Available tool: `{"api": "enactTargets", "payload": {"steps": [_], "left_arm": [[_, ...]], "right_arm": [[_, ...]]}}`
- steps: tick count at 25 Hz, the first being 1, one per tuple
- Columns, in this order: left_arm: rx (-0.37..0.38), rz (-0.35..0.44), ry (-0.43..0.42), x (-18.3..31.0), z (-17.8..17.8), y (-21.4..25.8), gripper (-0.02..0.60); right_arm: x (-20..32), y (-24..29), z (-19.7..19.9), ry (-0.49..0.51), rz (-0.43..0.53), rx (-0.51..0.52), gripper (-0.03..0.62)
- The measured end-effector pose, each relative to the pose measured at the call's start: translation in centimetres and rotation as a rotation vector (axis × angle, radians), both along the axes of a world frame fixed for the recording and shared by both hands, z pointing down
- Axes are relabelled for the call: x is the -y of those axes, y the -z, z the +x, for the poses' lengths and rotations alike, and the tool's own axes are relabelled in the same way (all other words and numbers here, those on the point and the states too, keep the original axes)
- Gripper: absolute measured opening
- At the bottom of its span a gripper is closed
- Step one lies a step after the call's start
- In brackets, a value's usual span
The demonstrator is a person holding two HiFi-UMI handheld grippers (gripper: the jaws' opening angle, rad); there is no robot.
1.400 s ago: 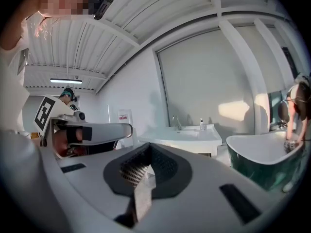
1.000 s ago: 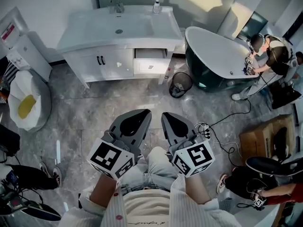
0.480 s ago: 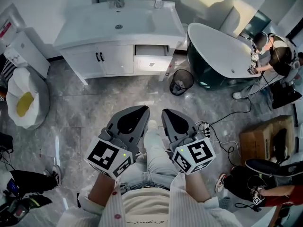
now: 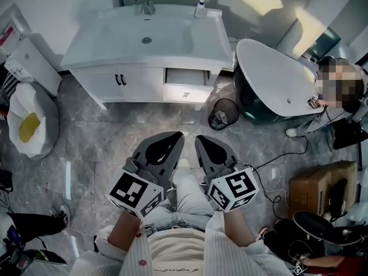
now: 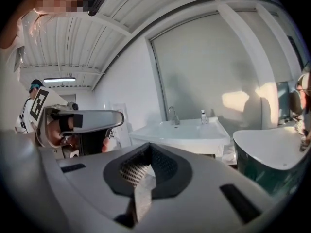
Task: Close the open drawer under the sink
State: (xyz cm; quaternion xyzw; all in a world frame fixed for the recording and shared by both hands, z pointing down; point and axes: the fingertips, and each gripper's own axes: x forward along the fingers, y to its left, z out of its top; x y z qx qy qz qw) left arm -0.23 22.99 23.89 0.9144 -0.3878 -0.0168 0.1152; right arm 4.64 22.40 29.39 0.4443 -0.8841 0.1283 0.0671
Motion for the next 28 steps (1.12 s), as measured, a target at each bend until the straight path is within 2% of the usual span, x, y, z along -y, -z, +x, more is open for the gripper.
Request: {"api": "enactTargets", "payload": {"steps": [7,12,21,28], "left_arm": [[-0.004,-0.011,0.065,8.4,0.9,0.9,0.015],[-0.003,-0.001,0.102,12.6,2.0,1.6,0.015],[-0.002,0.001,0.162,16.7,2.4,1.3,0.015],[0.009,-0.007,0.163,19.8,0.9,1.0,0.015]], "right_arm": [[8.3,0.7,0.9,0.066,-0.015,-0.025,0.009],[12.6,1.3,2.4,0.101,-0.009,-0.029,0.009],[17.0,1.0,4.5,0.111,-0.006,-0.028,0.009],[19.6,0.0,3.4,0.100,-0.029,-0.019,0.009]]}}
